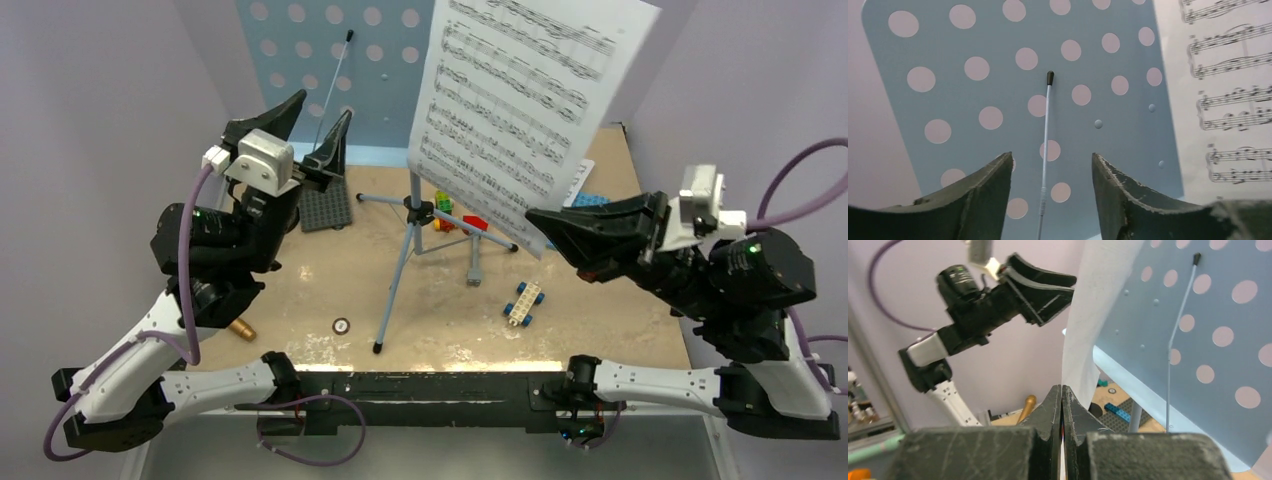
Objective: Pack up the instrument practice props
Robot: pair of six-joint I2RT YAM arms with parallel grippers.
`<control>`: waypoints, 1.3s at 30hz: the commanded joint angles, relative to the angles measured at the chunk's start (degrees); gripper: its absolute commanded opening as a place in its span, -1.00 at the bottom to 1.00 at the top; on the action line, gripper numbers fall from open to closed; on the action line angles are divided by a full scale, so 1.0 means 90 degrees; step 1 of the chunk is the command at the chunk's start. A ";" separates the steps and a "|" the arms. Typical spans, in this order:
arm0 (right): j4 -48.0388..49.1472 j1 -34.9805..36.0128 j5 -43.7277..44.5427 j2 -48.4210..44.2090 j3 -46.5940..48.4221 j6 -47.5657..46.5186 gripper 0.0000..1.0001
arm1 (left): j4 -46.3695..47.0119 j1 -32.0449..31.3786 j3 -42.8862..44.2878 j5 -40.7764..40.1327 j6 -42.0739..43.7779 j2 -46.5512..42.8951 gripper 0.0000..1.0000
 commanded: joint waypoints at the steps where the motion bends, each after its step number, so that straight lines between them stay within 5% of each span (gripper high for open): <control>1: -0.0312 -0.0012 -0.1646 -0.0336 -0.0417 -0.0588 -1.00 | 0.0017 -0.0042 0.0212 -0.0120 -0.0390 -0.0050 0.37; 2: -0.0455 -0.0004 -0.1992 -0.0401 -0.0482 -0.0652 -1.00 | -0.0027 -0.0043 0.0243 -0.0120 -0.0490 -0.0080 0.72; 4: -0.0877 -0.0002 -0.2540 -0.0479 -0.0609 -0.0777 -1.00 | -0.0077 -0.0053 0.0280 -0.0143 -0.0670 -0.0194 0.99; 13: -0.1539 0.0037 -0.2011 -0.1208 -0.2953 -0.0901 -1.00 | -0.0320 -0.0063 -0.0125 -0.0762 -0.1104 -0.1308 1.00; 24: -0.2699 -0.0072 0.2005 -0.1701 -0.3871 0.0798 -1.00 | -0.0739 -0.0063 -0.0842 -0.1343 -0.1821 -0.2338 1.00; 31: -0.3239 -0.1802 0.2104 -0.1803 -0.3584 0.1314 -1.00 | -0.0921 -0.0063 -0.0975 -0.1281 -0.2243 -0.2353 1.00; 39: -0.1904 -0.4582 0.0907 -0.1232 -0.3635 0.1367 -1.00 | -0.1020 -0.0063 -0.0966 -0.1136 -0.2677 -0.2284 1.00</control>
